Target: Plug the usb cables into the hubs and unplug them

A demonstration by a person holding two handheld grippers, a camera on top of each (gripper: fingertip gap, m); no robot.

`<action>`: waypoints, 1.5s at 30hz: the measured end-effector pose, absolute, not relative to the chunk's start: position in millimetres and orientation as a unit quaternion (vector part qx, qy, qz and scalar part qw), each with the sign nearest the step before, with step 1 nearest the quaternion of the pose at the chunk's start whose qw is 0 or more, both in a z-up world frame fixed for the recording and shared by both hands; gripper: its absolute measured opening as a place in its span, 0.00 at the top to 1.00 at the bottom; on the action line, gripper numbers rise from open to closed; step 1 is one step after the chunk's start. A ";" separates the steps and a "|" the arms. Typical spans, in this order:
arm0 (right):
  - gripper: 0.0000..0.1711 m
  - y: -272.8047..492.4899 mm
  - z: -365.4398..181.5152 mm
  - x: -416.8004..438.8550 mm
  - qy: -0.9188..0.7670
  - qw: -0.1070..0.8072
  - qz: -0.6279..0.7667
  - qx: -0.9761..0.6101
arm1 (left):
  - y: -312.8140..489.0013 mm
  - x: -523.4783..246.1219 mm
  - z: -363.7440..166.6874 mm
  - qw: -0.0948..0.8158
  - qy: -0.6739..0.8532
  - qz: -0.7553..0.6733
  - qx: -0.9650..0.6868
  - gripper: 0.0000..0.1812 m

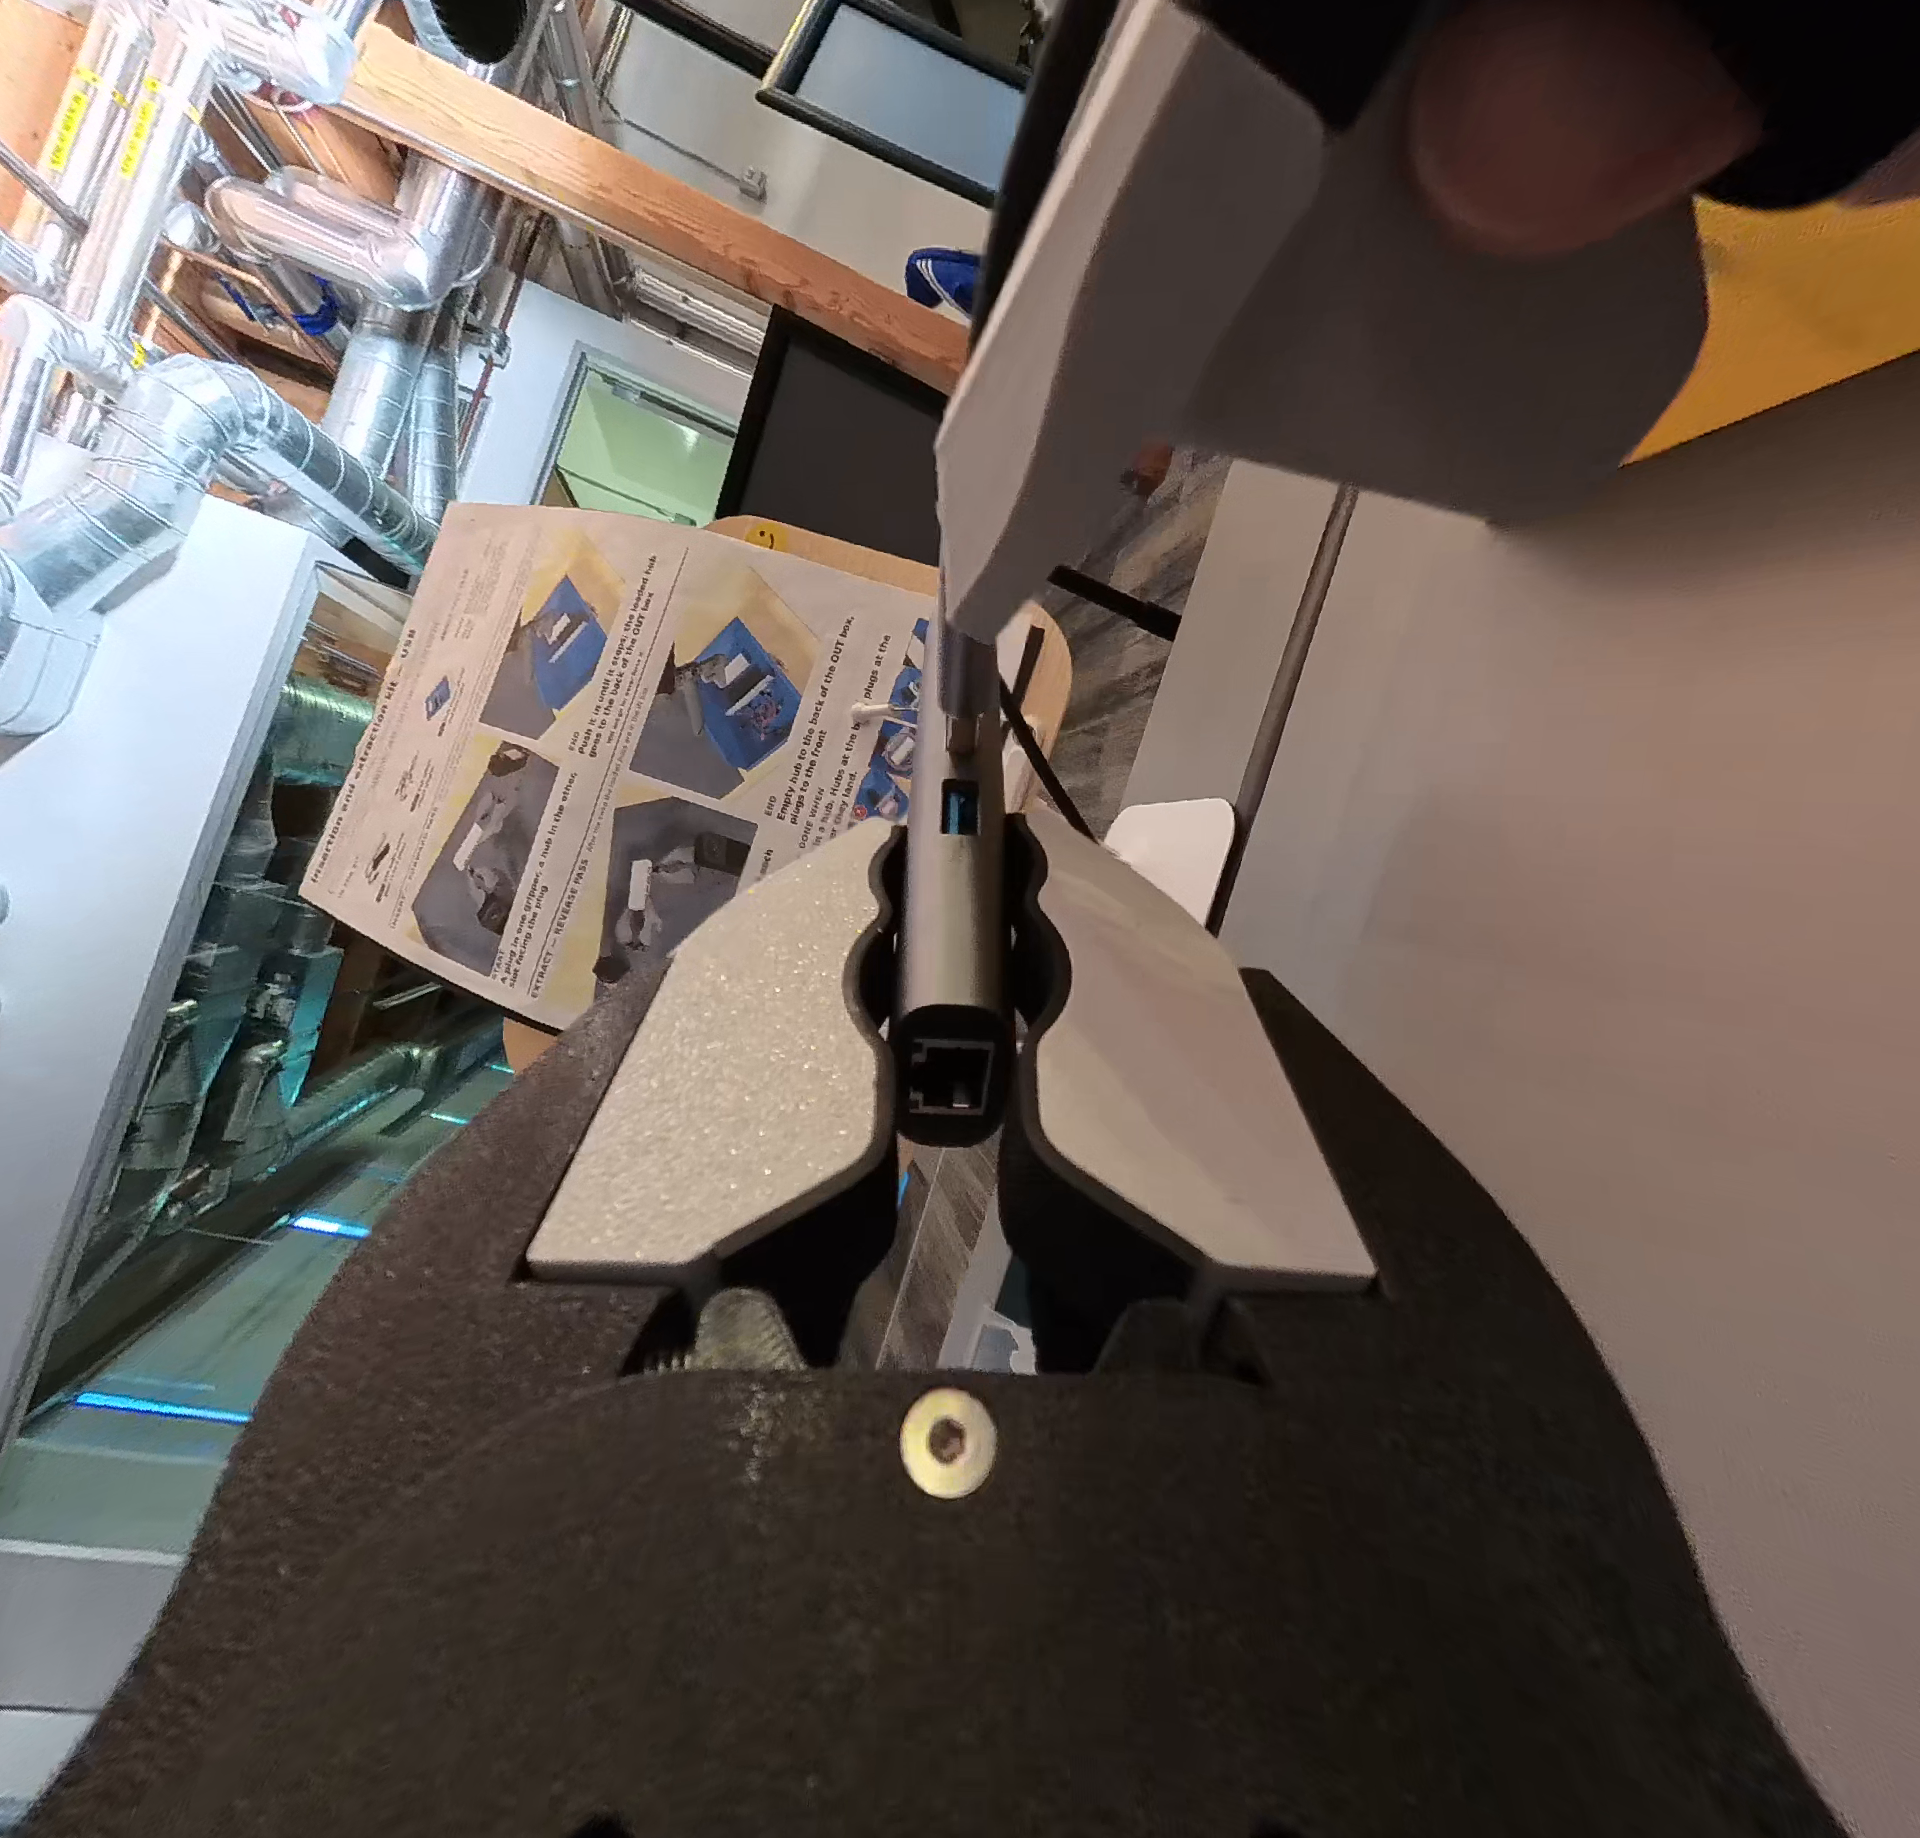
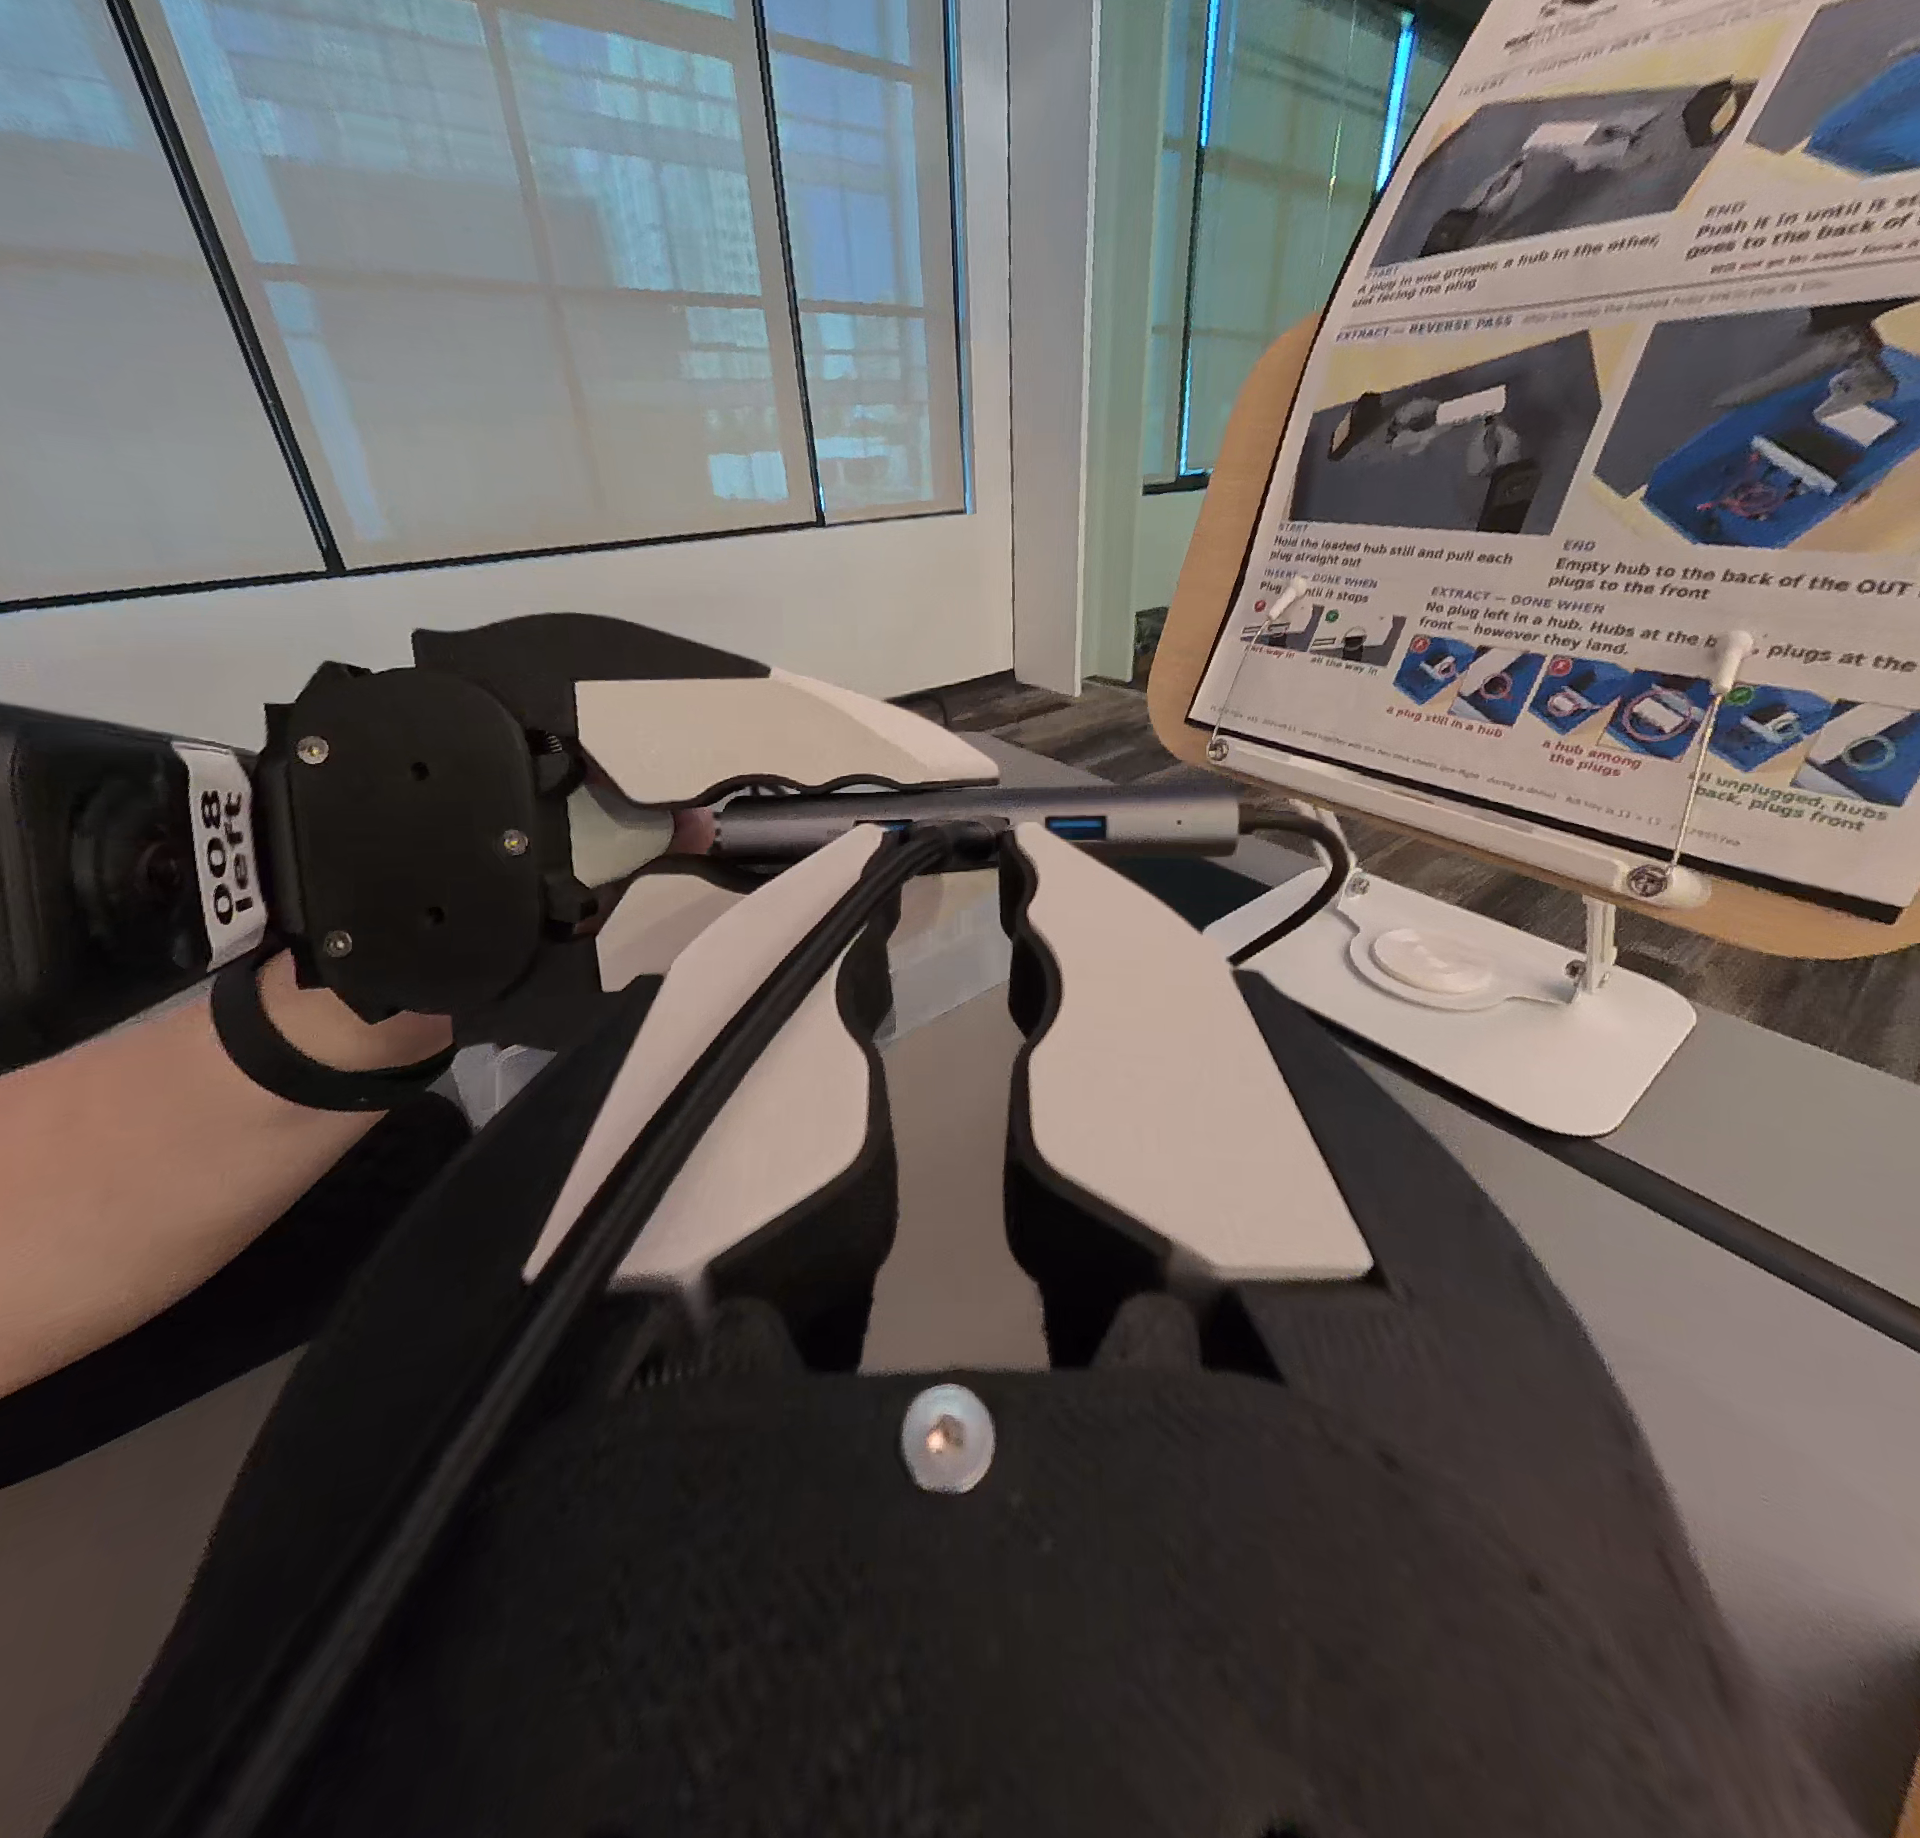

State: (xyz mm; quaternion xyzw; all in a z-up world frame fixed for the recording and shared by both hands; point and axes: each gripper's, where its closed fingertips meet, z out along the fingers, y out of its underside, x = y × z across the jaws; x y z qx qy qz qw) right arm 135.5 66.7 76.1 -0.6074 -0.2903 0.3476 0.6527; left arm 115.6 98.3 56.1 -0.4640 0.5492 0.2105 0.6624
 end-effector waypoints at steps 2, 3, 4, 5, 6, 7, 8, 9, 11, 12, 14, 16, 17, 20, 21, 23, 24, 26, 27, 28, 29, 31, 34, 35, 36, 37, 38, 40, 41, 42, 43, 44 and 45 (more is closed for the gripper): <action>0.89 67.4 74.9 136.1 -0.294 0.635 0.358 -0.618 | 98.0 116.1 54.3 0.659 0.556 0.210 -0.462 0.91; 0.89 67.2 75.0 136.5 -0.295 0.625 0.369 -0.621 | 97.4 116.5 54.2 0.660 0.557 0.209 -0.459 0.91; 0.89 67.4 74.6 136.6 -0.297 0.617 0.375 -0.625 | 97.1 116.6 53.7 0.660 0.559 0.206 -0.458 0.91; 0.89 67.7 74.0 136.9 -0.303 0.612 0.375 -0.626 | 96.8 117.0 52.4 0.658 0.561 0.200 -0.462 0.91; 0.89 67.7 73.7 137.2 -0.309 0.613 0.371 -0.625 | 96.7 117.3 52.0 0.658 0.560 0.196 -0.464 0.91; 0.89 68.2 73.0 137.3 -0.314 0.613 0.365 -0.626 | 96.9 117.6 51.0 0.656 0.560 0.192 -0.467 0.91; 0.89 68.3 72.5 137.2 -0.320 0.615 0.358 -0.626 | 97.2 117.6 50.1 0.655 0.560 0.189 -0.471 0.91; 0.89 68.2 72.5 137.1 -0.328 0.616 0.353 -0.623 | 97.1 117.7 50.1 0.656 0.558 0.183 -0.473 0.91; 0.89 67.9 72.6 137.4 -0.335 0.614 0.352 -0.622 | 96.4 118.2 49.6 0.656 0.558 0.170 -0.479 0.91; 0.89 67.9 72.7 137.6 -0.335 0.613 0.355 -0.621 | 96.0 118.3 49.8 0.656 0.556 0.167 -0.482 0.91; 0.89 68.4 72.3 137.8 -0.333 0.611 0.358 -0.622 | 96.2 118.2 49.4 0.653 0.556 0.168 -0.486 0.91; 0.89 67.8 73.1 138.2 -0.333 0.613 0.360 -0.620 | 95.5 118.5 50.3 0.656 0.553 0.172 -0.485 0.91; 0.89 67.4 73.5 138.4 -0.333 0.613 0.360 -0.620 | 95.0 118.8 50.8 0.657 0.552 0.172 -0.484 0.91; 0.89 65.2 75.6 137.8 -0.335 0.615 0.361 -0.616 | 93.1 118.4 53.6 0.662 0.550 0.177 -0.477 0.91; 0.89 64.7 76.1 137.8 -0.335 0.617 0.360 -0.615 | 92.5 118.3 54.4 0.664 0.549 0.177 -0.476 0.91; 0.89 64.1 75.9 137.4 -0.336 0.616 0.358 -0.616 | 91.9 118.0 54.5 0.663 0.550 0.180 -0.475 0.91; 0.89 64.2 75.5 137.4 -0.335 0.615 0.357 -0.618 | 91.8 117.9 54.3 0.663 0.551 0.187 -0.471 0.91; 0.89 64.6 74.1 137.2 -0.337 0.612 0.355 -0.621 | 92.2 117.5 53.3 0.660 0.553 0.202 -0.467 0.91; 0.89 64.2 74.6 137.4 -0.337 0.612 0.356 -0.621 | 91.7 117.8 53.7 0.663 0.551 0.202 -0.465 0.91; 0.89 64.0 74.5 137.5 -0.339 0.610 0.355 -0.622 | 91.5 118.1 53.7 0.663 0.551 0.199 -0.466 0.91; 0.89 63.3 75.1 137.4 -0.341 0.610 0.355 -0.621 | 90.9 118.1 54.2 0.665 0.551 0.197 -0.465 0.91; 0.89 61.4 77.6 137.2 -0.348 0.615 0.352 -0.614 | 89.0 118.4 57.2 0.673 0.547 0.192 -0.460 0.91; 0.89 59.8 79.4 137.6 -0.357 0.614 0.350 -0.610 | 87.1 119.0 59.0 0.677 0.545 0.187 -0.458 0.91; 0.89 59.9 79.2 137.8 -0.359 0.613 0.351 -0.610 | 86.8 119.2 58.7 0.675 0.545 0.184 -0.461 0.91; 0.89 59.9 79.2 138.0 -0.360 0.611 0.354 -0.611 | 86.7 119.4 58.8 0.676 0.545 0.184 -0.461 0.91; 0.89 60.1 78.8 138.3 -0.359 0.608 0.355 -0.612 | 86.6 119.7 58.2 0.675 0.546 0.186 -0.461 0.91; 0.89 60.4 78.7 138.6 -0.359 0.608 0.355 -0.613 | 86.6 120.1 58.0 0.675 0.546 0.185 -0.461 0.91; 0.89 62.0 78.2 138.9 -0.351 0.613 0.349 -0.615 | 87.8 120.1 56.6 0.670 0.547 0.187 -0.466 0.91; 0.89 63.3 77.3 138.6 -0.347 0.618 0.346 -0.615 | 89.4 119.4 55.7 0.663 0.547 0.199 -0.470 0.91; 0.89 64.4 76.5 138.2 -0.344 0.623 0.342 -0.614 | 91.1 118.1 56.1 0.658 0.547 0.216 -0.470 0.91; 0.89 65.5 75.8 138.0 -0.340 0.623 0.343 -0.615 | 92.5 117.3 55.3 0.653 0.548 0.223 -0.472 0.91; 0.89 66.0 76.1 137.9 -0.334 0.621 0.352 -0.616 | 92.9 117.3 54.8 0.652 0.547 0.215 -0.479 0.91; 0.89 65.5 76.8 137.7 -0.329 0.616 0.365 -0.615 | 92.6 117.8 55.1 0.655 0.546 0.204 -0.482 0.91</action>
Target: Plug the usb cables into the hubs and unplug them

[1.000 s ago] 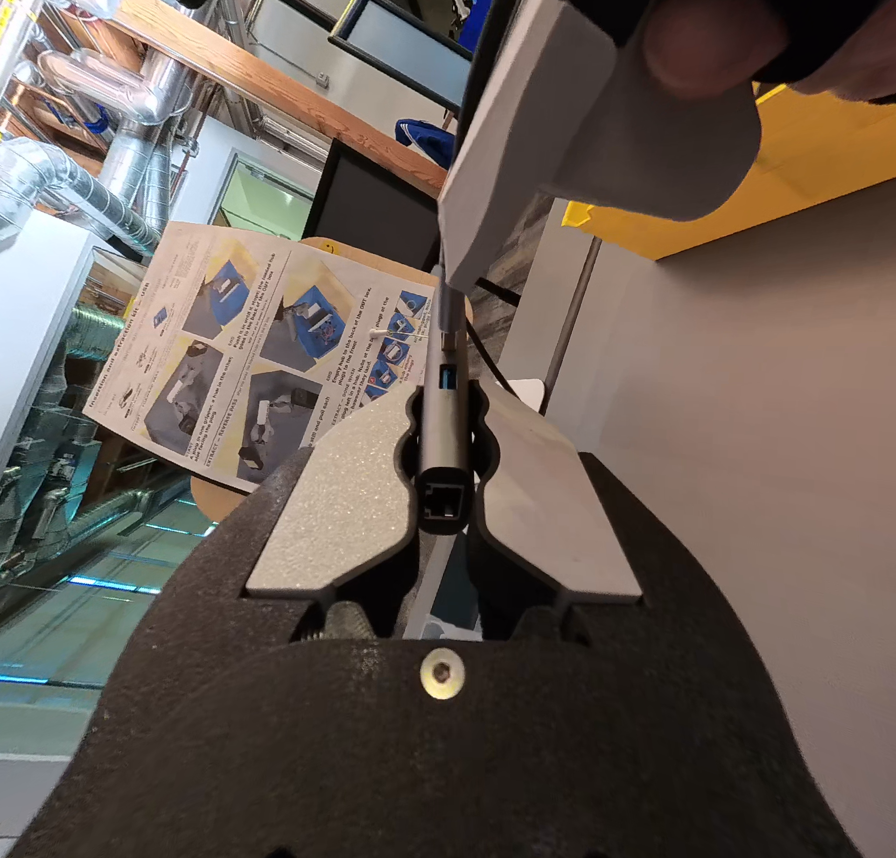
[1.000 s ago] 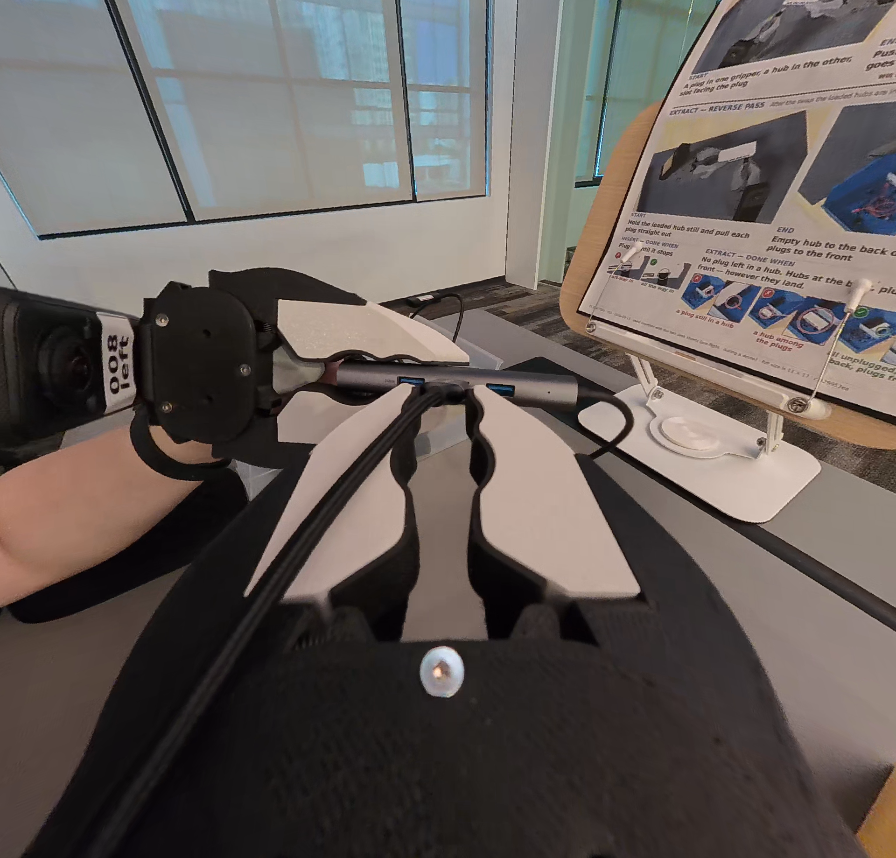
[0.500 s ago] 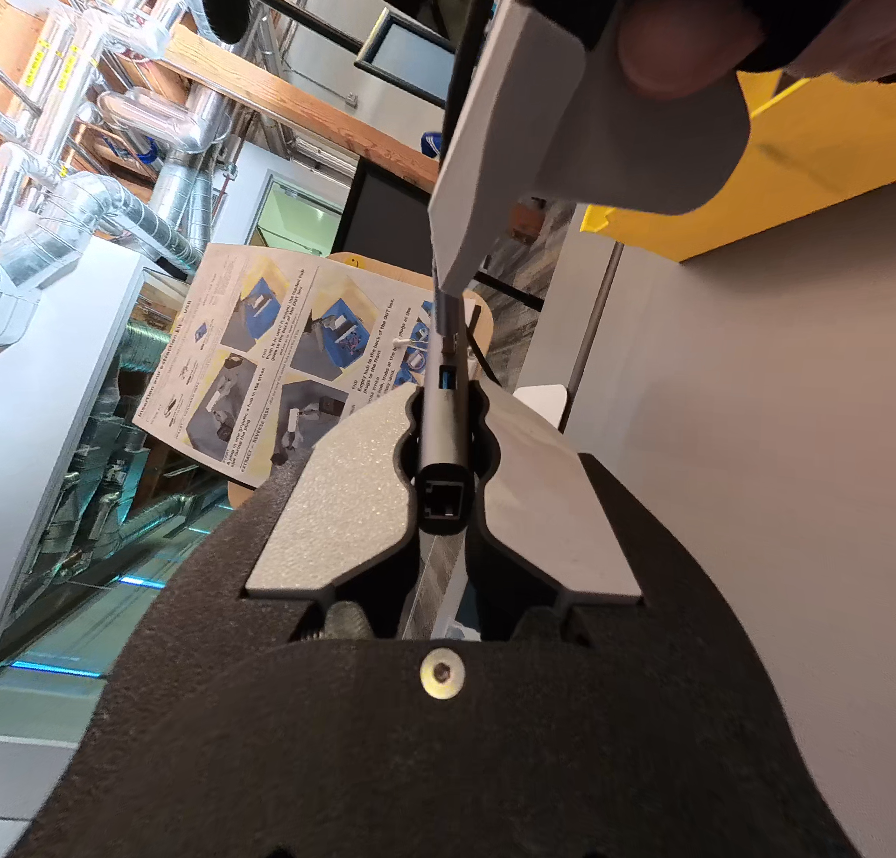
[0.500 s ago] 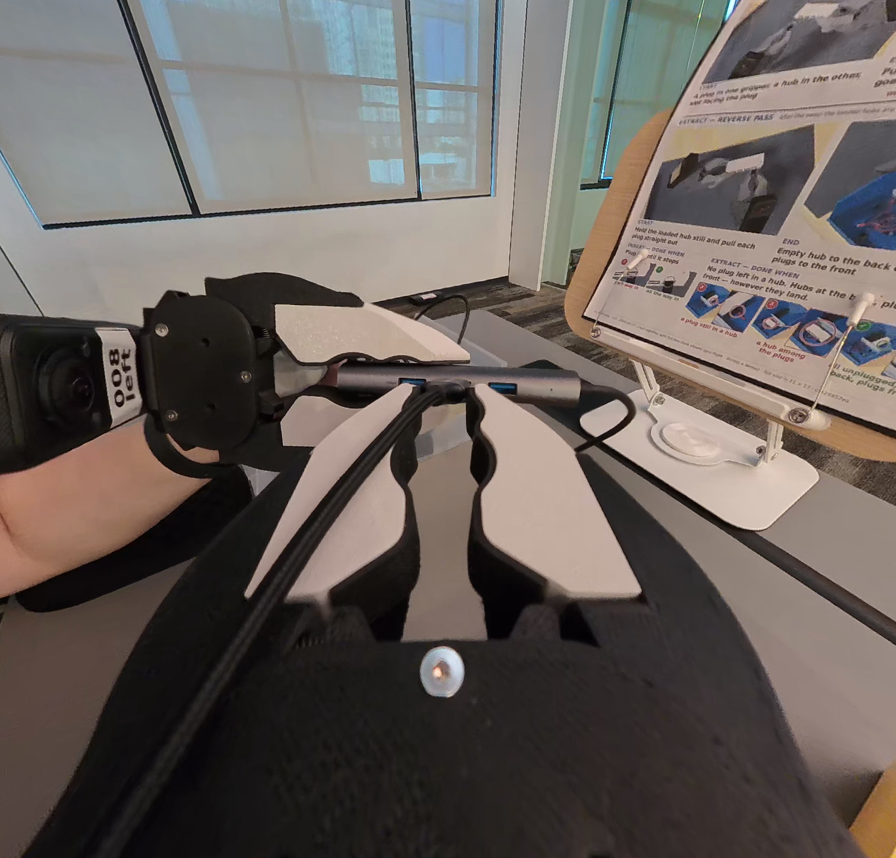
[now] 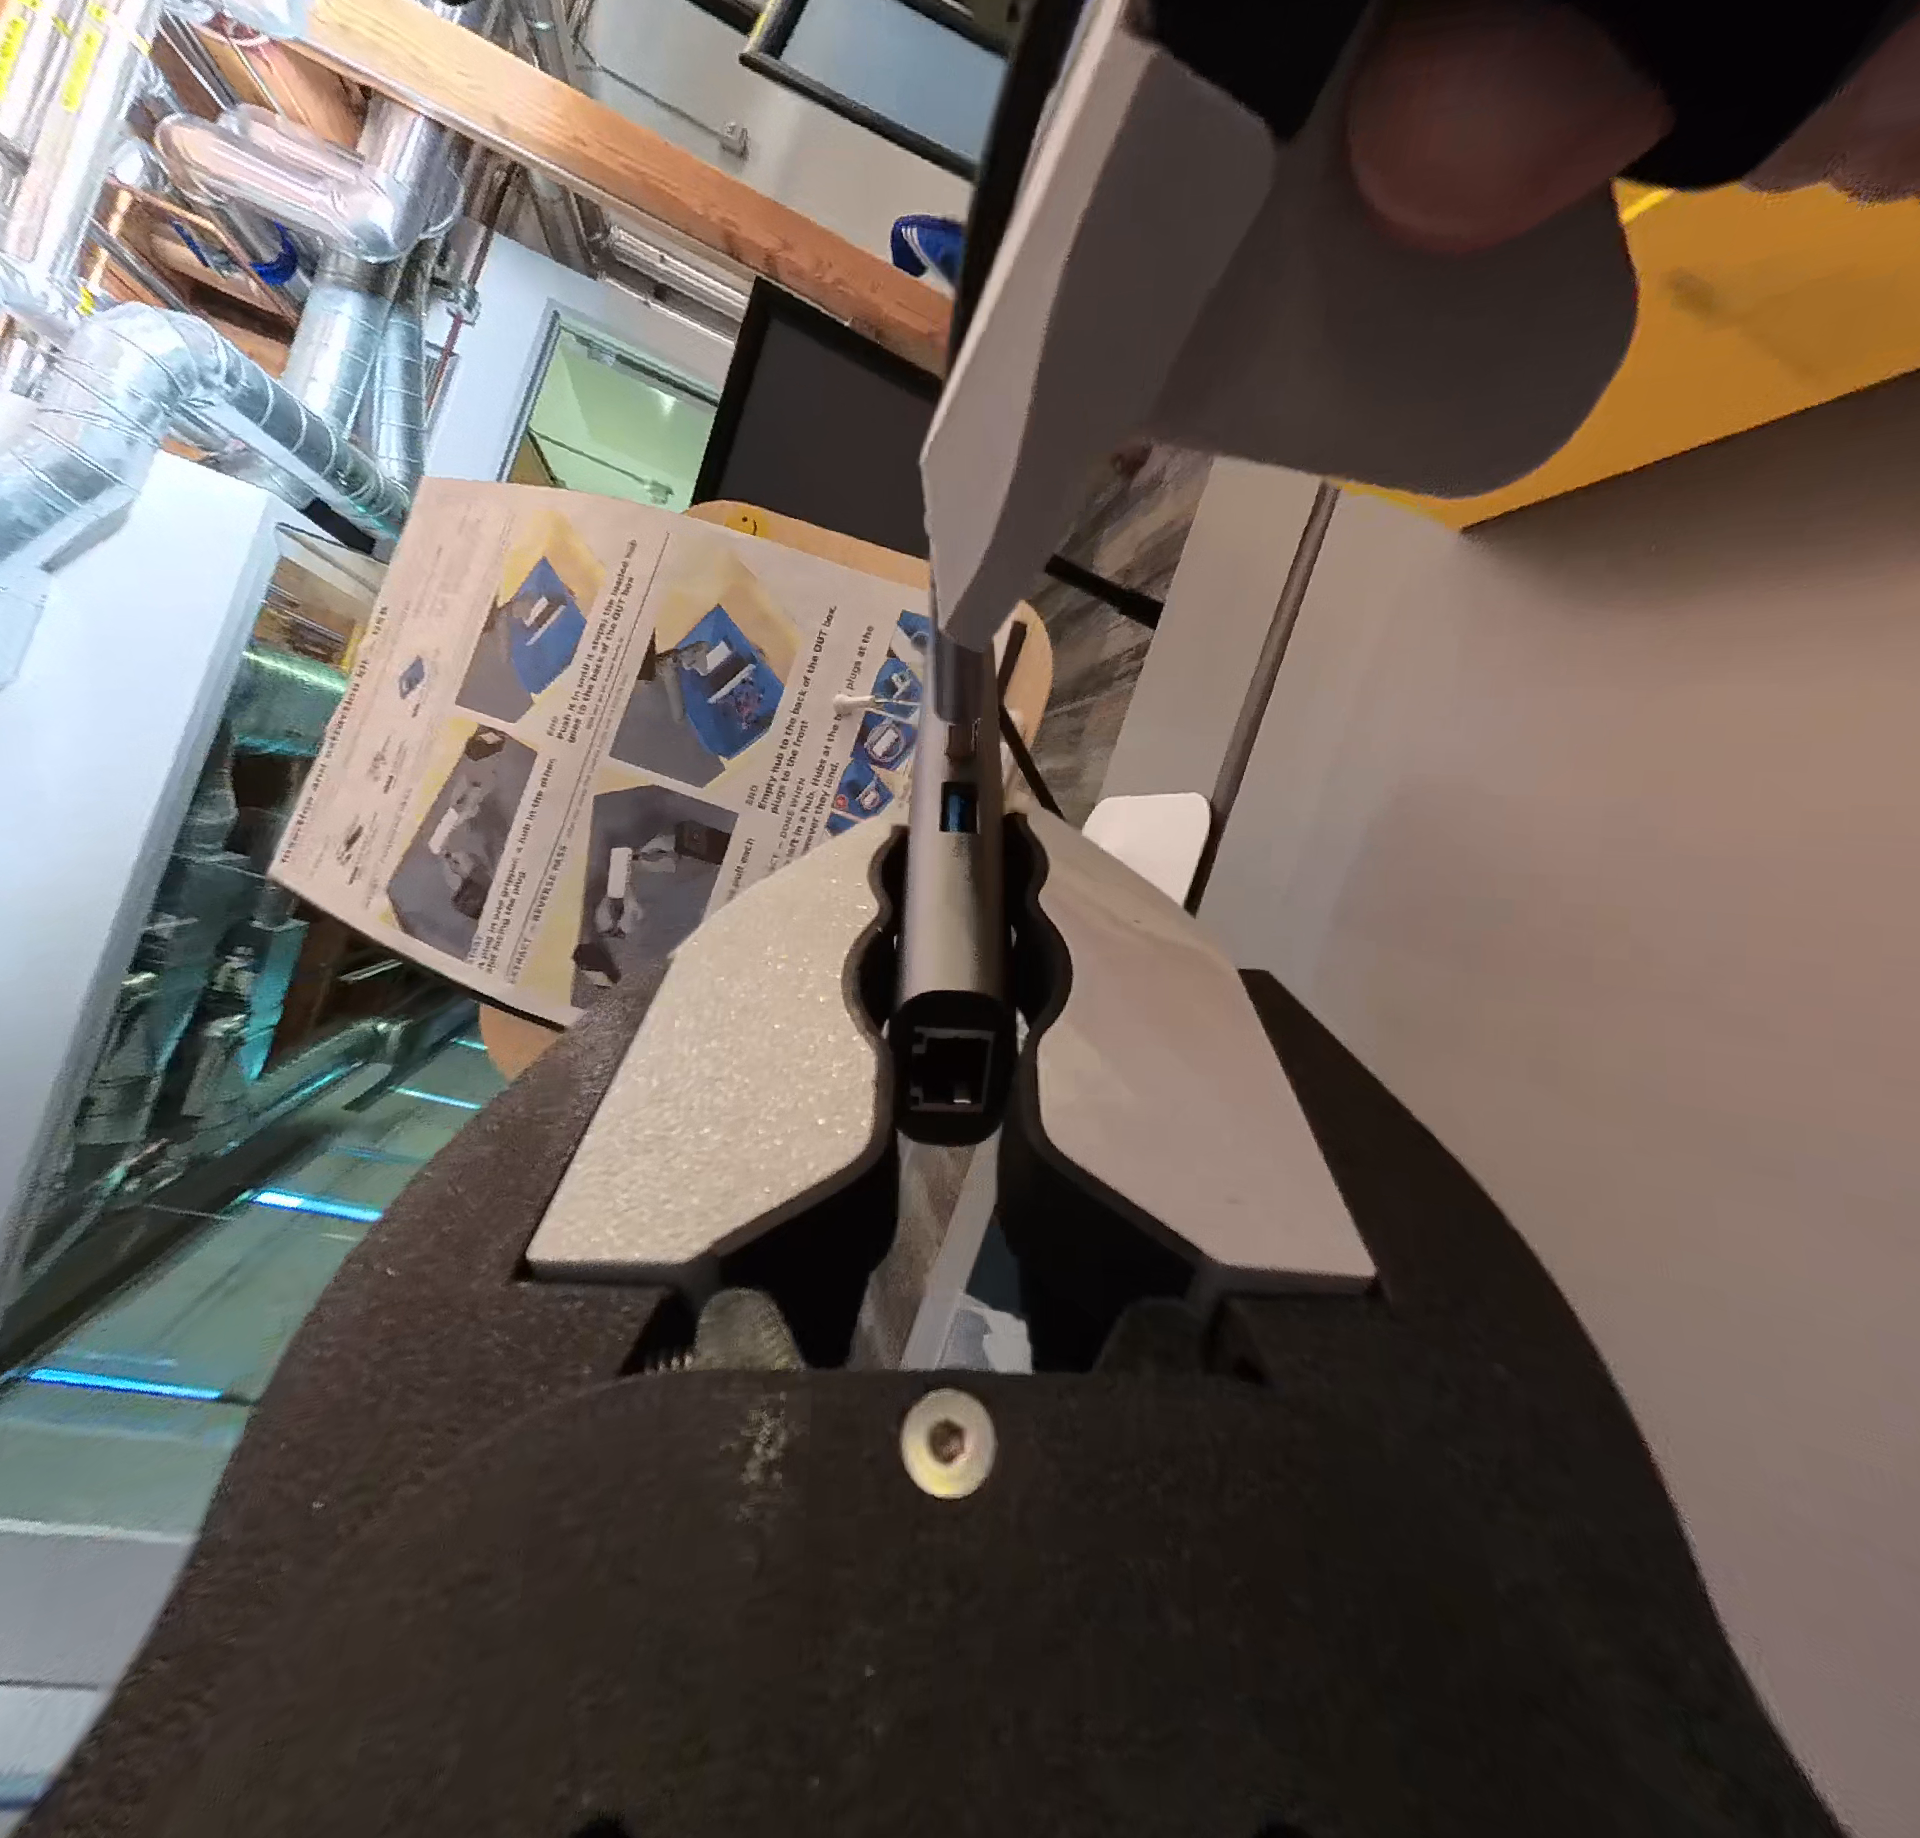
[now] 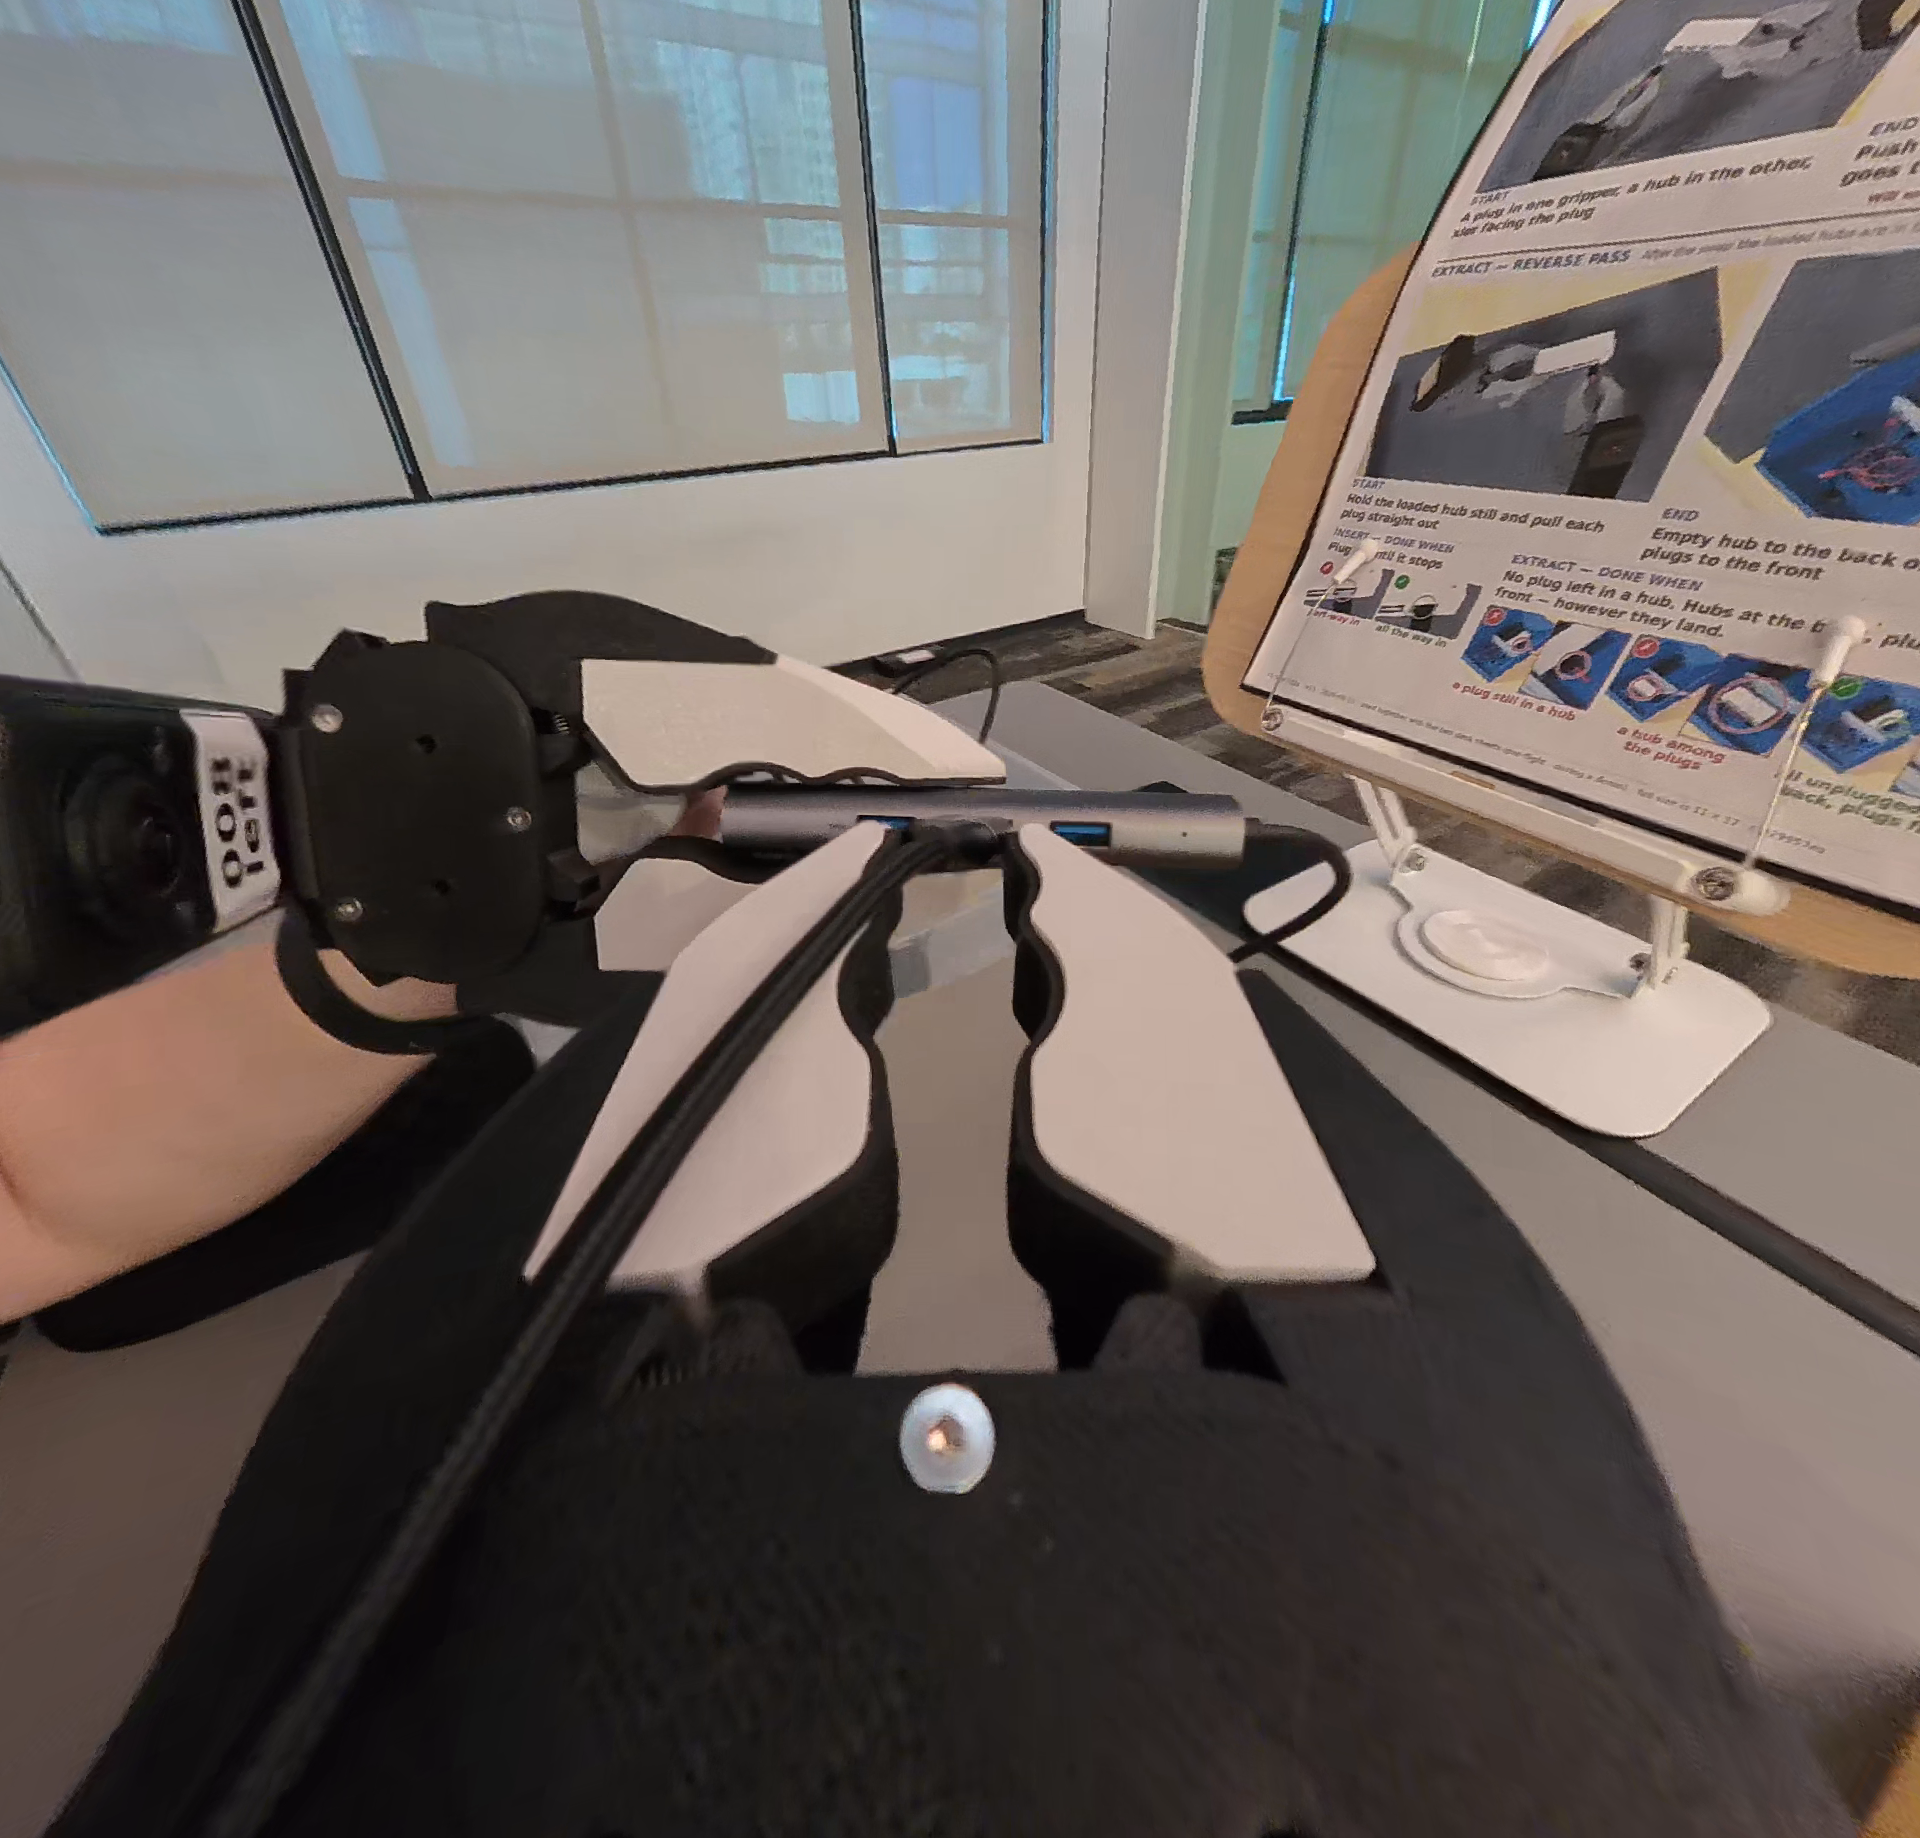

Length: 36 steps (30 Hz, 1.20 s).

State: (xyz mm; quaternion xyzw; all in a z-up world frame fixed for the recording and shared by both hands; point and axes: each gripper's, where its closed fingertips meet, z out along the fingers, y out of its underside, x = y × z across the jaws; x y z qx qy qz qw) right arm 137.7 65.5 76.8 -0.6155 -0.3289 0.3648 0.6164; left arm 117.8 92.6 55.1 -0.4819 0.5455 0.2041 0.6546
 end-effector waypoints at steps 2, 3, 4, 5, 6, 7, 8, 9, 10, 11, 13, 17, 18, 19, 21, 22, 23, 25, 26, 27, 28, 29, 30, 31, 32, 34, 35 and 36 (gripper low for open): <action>0.89 65.8 76.6 137.6 -0.323 0.606 0.379 -0.621 | 92.6 117.3 55.6 0.654 0.548 0.204 -0.480 0.91; 0.89 65.8 77.2 137.9 -0.322 0.604 0.381 -0.622 | 92.5 117.3 56.2 0.655 0.548 0.206 -0.477 0.91; 0.89 66.1 77.3 138.3 -0.322 0.604 0.378 -0.623 | 92.5 117.7 55.9 0.655 0.548 0.203 -0.479 0.91; 0.89 66.2 77.3 138.7 -0.321 0.606 0.375 -0.624 | 92.8 118.2 55.2 0.654 0.547 0.198 -0.483 0.91; 0.89 66.2 77.4 138.6 -0.321 0.609 0.372 -0.622 | 93.0 118.3 55.3 0.655 0.547 0.195 -0.484 0.91; 0.89 66.1 77.5 138.3 -0.320 0.611 0.371 -0.621 | 93.1 117.8 55.9 0.656 0.545 0.194 -0.484 0.91; 0.89 66.1 77.4 138.1 -0.321 0.612 0.368 -0.622 | 93.4 117.4 56.0 0.656 0.545 0.193 -0.485 0.91; 0.89 65.9 77.2 137.9 -0.323 0.612 0.366 -0.622 | 93.5 116.8 56.3 0.656 0.544 0.193 -0.487 0.91; 0.89 65.7 77.4 137.9 -0.325 0.612 0.365 -0.622 | 93.7 116.5 57.0 0.657 0.542 0.192 -0.487 0.91; 0.89 65.6 78.0 138.4 -0.323 0.612 0.366 -0.622 | 94.1 115.9 57.0 0.656 0.542 0.193 -0.489 0.91; 0.89 65.5 80.3 140.0 -0.320 0.615 0.370 -0.618 | 95.7 113.4 58.6 0.657 0.537 0.196 -0.491 0.91; 0.94 64.7 80.8 139.8 -0.323 0.615 0.375 -0.614 | 92.6 116.0 60.0 0.662 0.539 0.184 -0.487 0.91; 0.94 63.1 79.6 136.9 -0.332 0.612 0.377 -0.611 | 90.3 118.9 60.0 0.664 0.542 0.181 -0.482 0.91; 0.94 62.5 76.5 134.3 -0.341 0.607 0.370 -0.614 | 88.7 121.6 58.5 0.662 0.547 0.181 -0.480 0.91; 0.95 63.4 71.1 132.9 -0.357 0.599 0.349 -0.626 | 90.8 123.4 52.5 0.651 0.552 0.193 -0.484 0.91; 0.95 63.0 70.2 132.8 -0.360 0.594 0.349 -0.629 | 91.6 124.1 50.2 0.649 0.555 0.192 -0.484 0.91; 0.95 62.1 70.9 132.7 -0.360 0.591 0.355 -0.629 | 92.2 124.4 48.6 0.648 0.555 0.185 -0.487 0.91; 0.95 61.1 71.0 133.0 -0.364 0.583 0.362 -0.630 | 94.7 121.5 48.7 0.646 0.552 0.178 -0.496 0.91; 0.95 61.4 70.6 133.8 -0.369 0.579 0.361 -0.632 | 95.8 119.0 49.9 0.647 0.550 0.176 -0.498 0.91; 0.95 61.6 70.3 134.8 -0.375 0.574 0.361 -0.632 | 97.0 116.2 51.2 0.647 0.548 0.172 -0.502 0.91; 0.95 62.5 69.6 136.5 -0.380 0.570 0.358 -0.635 | 98.7 112.7 52.5 0.646 0.545 0.169 -0.507 0.91; 0.95 63.4 68.4 138.3 -0.387 0.563 0.357 -0.638 | 100.1 108.9 54.1 0.645 0.543 0.168 -0.511 0.91; 0.95 61.5 66.3 138.2 -0.402 0.550 0.361 -0.636 | 101.4 105.0 55.9 0.645 0.541 0.168 -0.513 0.91; 0.95 58.4 64.5 137.8 -0.422 0.540 0.364 -0.630 | 102.4 101.2 57.8 0.645 0.539 0.168 -0.515 0.91; 0.95 58.8 63.9 139.5 -0.433 0.543 0.354 -0.627 | 102.4 98.8 57.5 0.639 0.543 0.160 -0.520 0.91; 0.95 53.4 64.7 139.9 -0.475 0.554 0.324 -0.601 | 96.0 101.1 52.9 0.625 0.571 0.129 -0.517 0.91; 0.95 53.7 63.1 141.7 -0.491 0.557 0.297 -0.600 | 93.9 101.4 51.0 0.618 0.579 0.119 -0.518 0.91; 0.95 51.6 60.5 142.6 -0.516 0.556 0.271 -0.593 | 91.7 101.6 48.0 0.607 0.588 0.105 -0.524 0.91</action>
